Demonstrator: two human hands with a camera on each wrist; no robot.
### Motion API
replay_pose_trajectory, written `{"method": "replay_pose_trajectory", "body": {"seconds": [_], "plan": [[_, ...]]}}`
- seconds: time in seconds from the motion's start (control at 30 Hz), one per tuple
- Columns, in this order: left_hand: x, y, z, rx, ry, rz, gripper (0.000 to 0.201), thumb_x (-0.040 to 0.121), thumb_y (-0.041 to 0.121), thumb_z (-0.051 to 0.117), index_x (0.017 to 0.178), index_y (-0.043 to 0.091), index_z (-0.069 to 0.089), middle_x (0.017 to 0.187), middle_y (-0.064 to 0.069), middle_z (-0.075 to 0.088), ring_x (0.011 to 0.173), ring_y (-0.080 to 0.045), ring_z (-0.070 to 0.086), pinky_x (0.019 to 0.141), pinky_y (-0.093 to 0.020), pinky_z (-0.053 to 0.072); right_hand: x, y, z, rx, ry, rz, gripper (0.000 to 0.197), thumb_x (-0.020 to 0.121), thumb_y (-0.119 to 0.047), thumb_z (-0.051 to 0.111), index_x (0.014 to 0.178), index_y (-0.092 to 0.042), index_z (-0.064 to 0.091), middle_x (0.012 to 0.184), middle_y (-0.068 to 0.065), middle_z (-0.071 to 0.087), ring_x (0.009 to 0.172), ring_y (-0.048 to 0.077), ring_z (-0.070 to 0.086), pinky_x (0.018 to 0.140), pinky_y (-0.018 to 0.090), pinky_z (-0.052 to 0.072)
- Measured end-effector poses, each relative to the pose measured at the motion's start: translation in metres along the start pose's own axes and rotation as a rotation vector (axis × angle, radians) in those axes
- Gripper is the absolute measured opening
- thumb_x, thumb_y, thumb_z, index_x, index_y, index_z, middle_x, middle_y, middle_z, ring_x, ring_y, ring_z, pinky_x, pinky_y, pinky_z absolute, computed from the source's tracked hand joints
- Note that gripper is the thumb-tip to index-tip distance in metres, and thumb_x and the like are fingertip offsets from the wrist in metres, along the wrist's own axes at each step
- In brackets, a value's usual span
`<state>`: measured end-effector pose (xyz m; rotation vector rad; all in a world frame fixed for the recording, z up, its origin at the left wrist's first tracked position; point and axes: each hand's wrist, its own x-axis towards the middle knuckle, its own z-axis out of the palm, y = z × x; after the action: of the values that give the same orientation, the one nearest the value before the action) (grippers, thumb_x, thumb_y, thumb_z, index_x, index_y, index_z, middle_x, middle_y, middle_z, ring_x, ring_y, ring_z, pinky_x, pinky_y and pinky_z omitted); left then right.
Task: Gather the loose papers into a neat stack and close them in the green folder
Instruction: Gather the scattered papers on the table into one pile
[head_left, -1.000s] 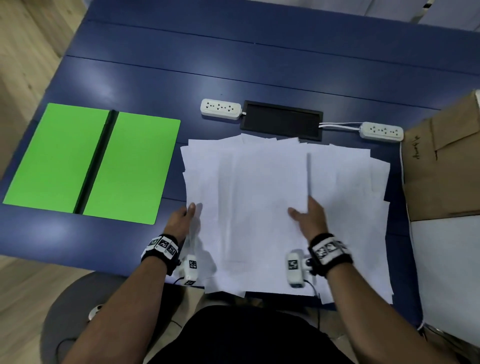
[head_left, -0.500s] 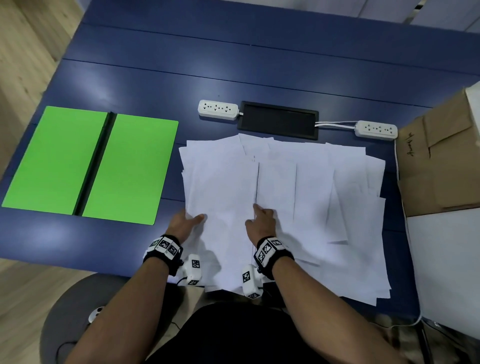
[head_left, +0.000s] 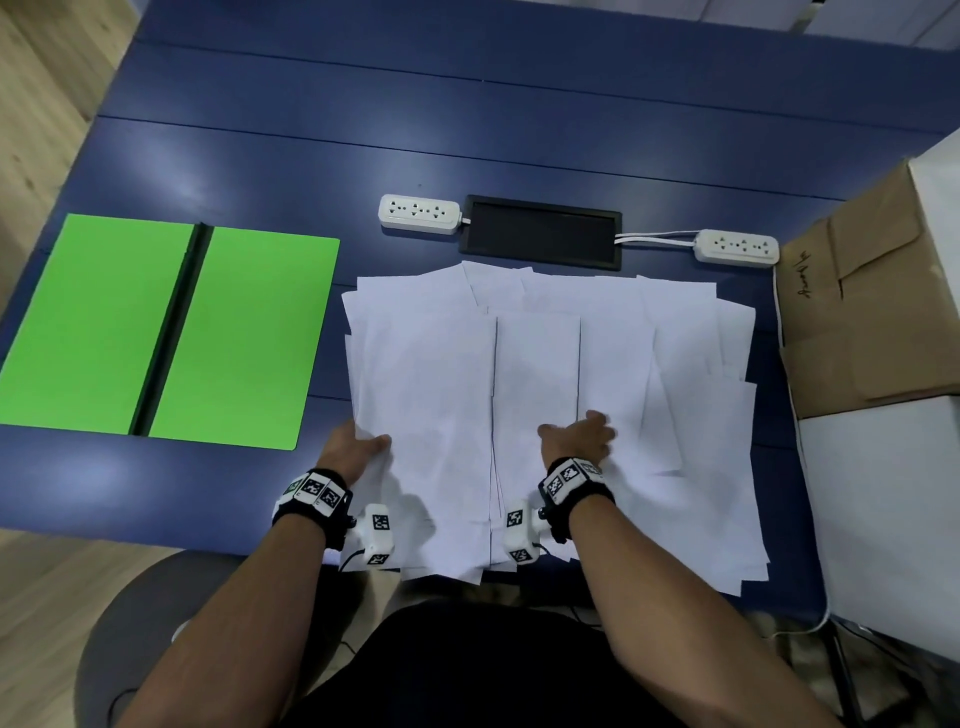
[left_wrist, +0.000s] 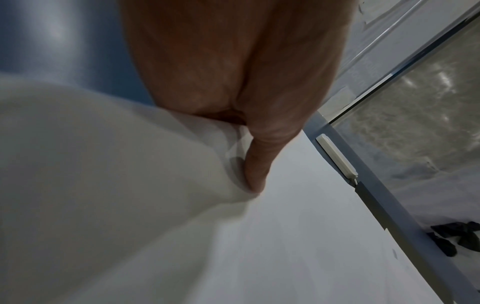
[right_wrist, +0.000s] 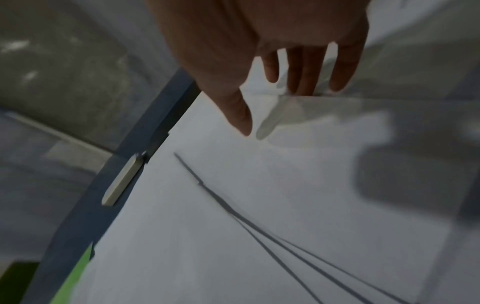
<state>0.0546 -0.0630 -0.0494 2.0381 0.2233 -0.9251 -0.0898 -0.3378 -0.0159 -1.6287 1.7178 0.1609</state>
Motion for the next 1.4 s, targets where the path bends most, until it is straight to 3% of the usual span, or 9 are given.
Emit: {"method": "replay_pose_trajectory", "body": {"seconds": [0.07,0.13,0.3,0.47,0.73,1.03,1.2,1.3,1.4], "plan": [[0.0,0.0,-0.001,0.013,-0.003,-0.003,0.026,0.089,0.009,0.074,0.114,0.006,0.067,0.1,-0.014,0.074,0.089,-0.03,0.071,0.084,-0.041,0.056,0.003,0.003,-0.003,0.093,-0.131,-0.001,0.077,0.078,-0.024,0.074,0.143,-0.009,0.035,0.139,0.014,0.051,0.111,0.03,0.056,0.1,0.047,0.047],[0.001,0.0,-0.001,0.017,0.0,-0.005,0.027,0.088,0.008,0.075,0.114,0.004,0.067,0.101,-0.016,0.075,0.091,-0.034,0.072,0.086,-0.047,0.058,0.004,0.007,-0.003,0.082,-0.209,-0.06,0.074,0.084,-0.027,0.074,0.146,-0.007,0.039,0.143,0.013,0.053,0.121,0.03,0.057,0.107,0.038,0.043],[0.0,0.002,0.001,0.041,0.028,0.016,0.026,0.088,0.005,0.075,0.113,0.002,0.066,0.103,-0.017,0.073,0.092,-0.032,0.069,0.088,-0.045,0.055,0.019,0.015,-0.02,-0.138,0.032,-0.046,0.042,0.085,-0.026,0.07,0.123,-0.009,0.063,0.134,0.013,0.05,0.117,0.034,0.054,0.085,0.039,0.051],[-0.002,0.003,0.002,0.056,0.023,0.02,0.023,0.089,0.006,0.074,0.11,0.003,0.064,0.099,-0.017,0.071,0.09,-0.031,0.067,0.084,-0.041,0.053,0.047,0.037,-0.048,-0.181,0.063,0.07,0.052,0.087,-0.025,0.065,0.135,-0.011,0.053,0.14,0.016,0.031,0.123,0.04,0.043,0.093,0.05,0.047],[0.001,0.002,0.003,0.044,0.027,0.005,0.028,0.088,0.008,0.076,0.114,0.001,0.064,0.098,-0.018,0.071,0.089,-0.033,0.067,0.082,-0.042,0.053,0.052,0.041,-0.055,0.12,0.02,0.007,0.045,0.081,-0.01,0.068,0.122,-0.009,0.048,0.109,0.013,0.068,0.096,0.034,0.068,0.085,0.04,0.055],[0.005,-0.003,0.001,0.05,0.046,-0.012,0.033,0.085,0.01,0.079,0.115,0.006,0.066,0.105,-0.018,0.074,0.097,-0.037,0.071,0.093,-0.056,0.056,0.09,0.043,-0.101,-0.215,0.09,-0.132,0.044,0.088,-0.007,0.059,0.132,-0.006,0.058,0.142,0.011,0.038,0.116,0.037,0.055,0.098,0.041,0.047],[0.005,-0.001,0.003,0.043,0.052,-0.015,0.034,0.085,0.008,0.079,0.116,0.002,0.066,0.106,-0.02,0.074,0.097,-0.038,0.071,0.092,-0.055,0.056,0.087,0.042,-0.103,-0.239,0.14,-0.226,0.037,0.09,-0.008,0.055,0.126,-0.01,0.055,0.132,0.011,0.053,0.112,0.033,0.06,0.097,0.042,0.039],[0.003,0.001,0.004,0.045,0.053,-0.013,0.025,0.087,0.004,0.076,0.11,0.001,0.067,0.102,-0.021,0.073,0.094,-0.036,0.07,0.089,-0.05,0.056,0.071,0.037,-0.097,-0.192,0.135,-0.254,0.041,0.089,-0.003,0.053,0.128,-0.014,0.045,0.111,0.012,0.067,0.101,0.036,0.065,0.094,0.041,0.043],[0.001,0.002,0.005,0.05,0.055,-0.014,0.026,0.087,0.003,0.076,0.111,-0.001,0.066,0.102,-0.022,0.072,0.089,-0.032,0.067,0.085,-0.045,0.055,0.062,0.039,-0.086,-0.2,0.07,-0.273,0.043,0.091,-0.009,0.057,0.133,-0.013,0.049,0.116,0.013,0.068,0.107,0.036,0.065,0.095,0.039,0.05]]}}
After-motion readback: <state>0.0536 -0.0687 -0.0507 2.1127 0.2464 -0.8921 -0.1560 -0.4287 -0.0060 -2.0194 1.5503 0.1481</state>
